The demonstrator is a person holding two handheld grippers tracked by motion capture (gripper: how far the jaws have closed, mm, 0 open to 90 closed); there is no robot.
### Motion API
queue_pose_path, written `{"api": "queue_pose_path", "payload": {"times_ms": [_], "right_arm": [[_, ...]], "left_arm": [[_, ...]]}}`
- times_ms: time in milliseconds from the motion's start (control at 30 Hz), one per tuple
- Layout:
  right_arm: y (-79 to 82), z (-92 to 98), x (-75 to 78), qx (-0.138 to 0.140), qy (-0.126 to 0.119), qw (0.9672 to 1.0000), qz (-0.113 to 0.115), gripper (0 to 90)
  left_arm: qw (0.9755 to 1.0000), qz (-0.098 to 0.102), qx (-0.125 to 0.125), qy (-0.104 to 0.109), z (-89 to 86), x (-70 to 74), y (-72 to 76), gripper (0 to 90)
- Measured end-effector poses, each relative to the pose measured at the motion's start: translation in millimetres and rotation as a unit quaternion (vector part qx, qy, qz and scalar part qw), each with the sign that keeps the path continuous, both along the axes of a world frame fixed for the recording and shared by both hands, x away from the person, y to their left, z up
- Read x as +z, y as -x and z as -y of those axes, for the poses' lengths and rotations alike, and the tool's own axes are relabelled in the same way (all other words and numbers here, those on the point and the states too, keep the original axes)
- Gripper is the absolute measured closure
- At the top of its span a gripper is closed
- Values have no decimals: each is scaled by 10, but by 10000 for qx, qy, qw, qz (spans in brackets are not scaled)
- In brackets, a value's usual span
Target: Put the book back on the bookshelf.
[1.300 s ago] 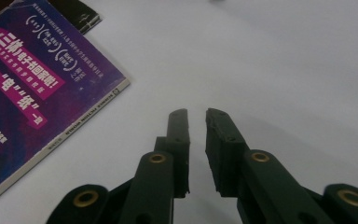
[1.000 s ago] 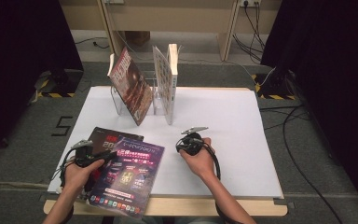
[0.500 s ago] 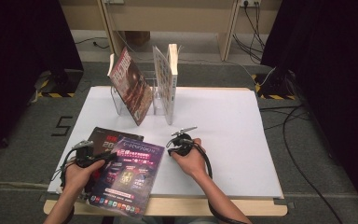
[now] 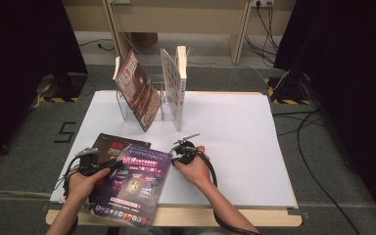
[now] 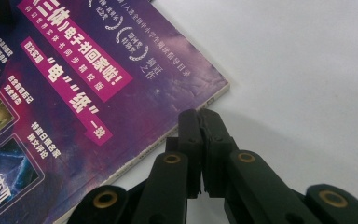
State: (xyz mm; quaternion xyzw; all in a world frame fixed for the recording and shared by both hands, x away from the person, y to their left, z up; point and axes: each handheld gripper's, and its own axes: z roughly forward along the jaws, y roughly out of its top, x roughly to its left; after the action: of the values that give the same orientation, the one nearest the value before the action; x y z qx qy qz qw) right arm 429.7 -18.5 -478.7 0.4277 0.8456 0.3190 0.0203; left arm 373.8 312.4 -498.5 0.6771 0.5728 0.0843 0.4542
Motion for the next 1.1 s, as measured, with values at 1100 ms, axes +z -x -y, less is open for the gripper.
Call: {"api": "queue_pose_path", "payload": {"times_ms": [1100], "right_arm": [[-40, -53, -36, -209, -138, 9995, 177, 891]], "left_arm": [[9995, -236, 175, 140, 27, 30, 32, 533]]}}
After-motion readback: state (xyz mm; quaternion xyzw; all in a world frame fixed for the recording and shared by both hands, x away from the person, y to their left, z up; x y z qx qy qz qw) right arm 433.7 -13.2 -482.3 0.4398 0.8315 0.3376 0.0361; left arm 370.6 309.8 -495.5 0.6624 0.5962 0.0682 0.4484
